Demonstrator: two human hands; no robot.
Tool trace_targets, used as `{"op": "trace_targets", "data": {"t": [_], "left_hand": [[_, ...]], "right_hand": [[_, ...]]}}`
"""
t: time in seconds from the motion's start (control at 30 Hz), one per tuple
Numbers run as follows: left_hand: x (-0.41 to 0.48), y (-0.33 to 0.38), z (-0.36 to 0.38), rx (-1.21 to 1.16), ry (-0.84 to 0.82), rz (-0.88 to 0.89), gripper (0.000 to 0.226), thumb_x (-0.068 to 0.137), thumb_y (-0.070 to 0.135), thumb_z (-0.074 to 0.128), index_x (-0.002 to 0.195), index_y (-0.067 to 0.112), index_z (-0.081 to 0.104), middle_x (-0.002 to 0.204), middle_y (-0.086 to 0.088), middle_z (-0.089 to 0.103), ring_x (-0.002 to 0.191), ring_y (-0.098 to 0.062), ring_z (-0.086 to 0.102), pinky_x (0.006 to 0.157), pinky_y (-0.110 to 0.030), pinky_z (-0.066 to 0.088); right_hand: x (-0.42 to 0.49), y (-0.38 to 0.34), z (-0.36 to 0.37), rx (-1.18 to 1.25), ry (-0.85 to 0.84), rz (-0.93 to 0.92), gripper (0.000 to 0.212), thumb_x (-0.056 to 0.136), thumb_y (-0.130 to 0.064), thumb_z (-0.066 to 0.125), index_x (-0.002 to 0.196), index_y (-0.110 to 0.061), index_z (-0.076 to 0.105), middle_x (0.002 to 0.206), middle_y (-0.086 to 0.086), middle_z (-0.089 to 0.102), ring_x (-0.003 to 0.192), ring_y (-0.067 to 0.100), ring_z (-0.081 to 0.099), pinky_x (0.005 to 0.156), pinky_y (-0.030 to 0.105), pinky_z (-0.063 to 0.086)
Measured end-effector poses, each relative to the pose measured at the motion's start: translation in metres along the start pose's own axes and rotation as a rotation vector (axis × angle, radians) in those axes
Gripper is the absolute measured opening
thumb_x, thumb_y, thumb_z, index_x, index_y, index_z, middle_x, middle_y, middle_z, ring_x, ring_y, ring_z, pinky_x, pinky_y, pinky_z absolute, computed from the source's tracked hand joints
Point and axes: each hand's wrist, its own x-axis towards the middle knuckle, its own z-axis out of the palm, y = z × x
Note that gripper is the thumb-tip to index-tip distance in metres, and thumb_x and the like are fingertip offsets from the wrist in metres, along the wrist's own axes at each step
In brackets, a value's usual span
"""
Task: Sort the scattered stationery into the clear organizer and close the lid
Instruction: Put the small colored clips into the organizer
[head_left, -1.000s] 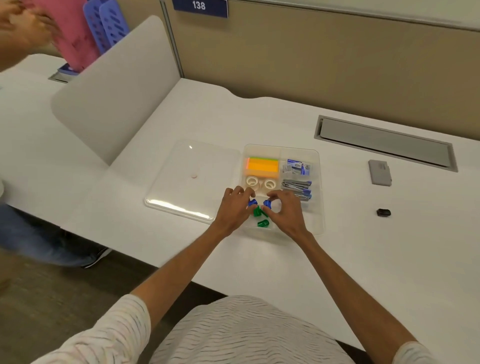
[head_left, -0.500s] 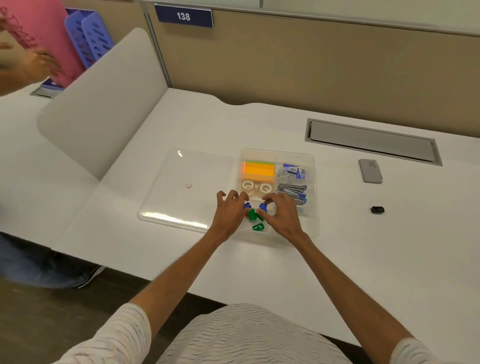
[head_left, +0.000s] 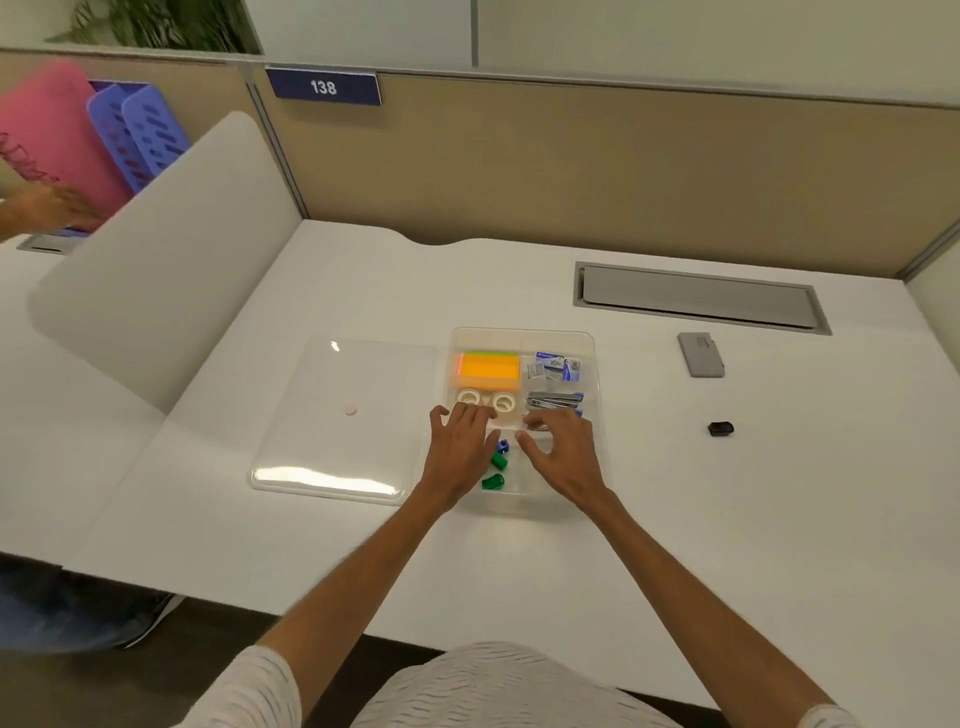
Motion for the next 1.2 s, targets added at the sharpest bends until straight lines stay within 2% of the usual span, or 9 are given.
{"op": "trace_targets", "data": {"t": [0.13,0.33,0.4,0.5,0.7,0.83,0.9,1.2], "left_hand": [[0.009,0.028,0.002,-0.021,0.012,0.032,0.033,0.100,0.036,0.041,0.124,0.019,0.057,0.127,-0.001,0.060,0.124,-0.021,0.050,0.110,-0.045,0.028],[0.022,0.072,0.010,-0.088,0.031,0.092,0.030,0.098,0.027,0.050,0.124,0.014,0.059,0.125,-0.005,0.063,0.120,-0.025,0.055,0.106,-0.049,0.036],[0.025,0.085,0.014,-0.099,0.007,0.106,0.032,0.100,0.028,0.046,0.127,0.016,0.056,0.129,-0.005,0.060,0.124,-0.023,0.052,0.108,-0.050,0.034],[0.031,0.104,0.020,-0.108,-0.020,0.122,0.033,0.101,0.030,0.040,0.128,0.019,0.055,0.131,-0.003,0.058,0.124,-0.021,0.050,0.110,-0.046,0.031],[0.043,0.144,0.029,-0.134,-0.010,0.190,0.027,0.100,0.032,0.043,0.119,0.021,0.059,0.122,0.001,0.061,0.119,-0.018,0.053,0.105,-0.040,0.038],[0.054,0.170,0.033,-0.109,-0.046,0.230,0.030,0.101,0.032,0.039,0.122,0.021,0.057,0.126,0.002,0.059,0.122,-0.017,0.050,0.110,-0.042,0.032],[0.059,0.182,0.037,-0.094,-0.055,0.246,0.030,0.101,0.032,0.037,0.122,0.022,0.056,0.127,0.004,0.058,0.123,-0.015,0.049,0.110,-0.041,0.029],[0.081,0.241,0.062,-0.144,-0.134,0.272,0.031,0.100,0.030,0.039,0.128,0.021,0.051,0.129,0.004,0.056,0.121,-0.016,0.048,0.098,-0.031,0.036]], "right_hand": [[-0.002,0.014,-0.021,-0.046,0.048,0.004,0.024,0.087,-0.034,0.067,0.107,-0.021,0.067,0.107,-0.005,0.069,0.106,0.013,0.058,0.094,0.025,0.033],[-0.009,0.041,-0.056,-0.064,0.104,0.057,0.022,0.088,-0.034,0.066,0.106,-0.021,0.067,0.101,-0.007,0.069,0.102,0.012,0.058,0.092,0.029,0.037],[-0.013,0.051,-0.067,-0.067,0.127,0.072,0.020,0.089,-0.034,0.065,0.104,-0.021,0.067,0.100,-0.009,0.069,0.101,0.010,0.058,0.091,0.028,0.037],[-0.020,0.065,-0.083,-0.077,0.156,0.094,0.016,0.089,-0.033,0.066,0.101,-0.023,0.066,0.098,-0.011,0.068,0.100,0.009,0.058,0.090,0.027,0.037],[-0.028,0.092,-0.113,-0.074,0.190,0.147,0.015,0.089,-0.032,0.065,0.102,-0.024,0.066,0.098,-0.012,0.068,0.101,0.010,0.058,0.092,0.030,0.038],[-0.030,0.109,-0.137,-0.047,0.235,0.178,0.014,0.089,-0.029,0.065,0.101,-0.023,0.067,0.095,-0.013,0.068,0.098,0.011,0.059,0.092,0.038,0.043],[-0.031,0.119,-0.147,-0.053,0.249,0.198,0.014,0.089,-0.029,0.064,0.101,-0.023,0.066,0.095,-0.012,0.069,0.099,0.011,0.059,0.092,0.037,0.042],[-0.042,0.172,-0.190,-0.070,0.264,0.302,0.016,0.089,-0.021,0.062,0.105,-0.022,0.063,0.101,-0.012,0.068,0.096,0.011,0.060,0.092,0.033,0.037]]}}
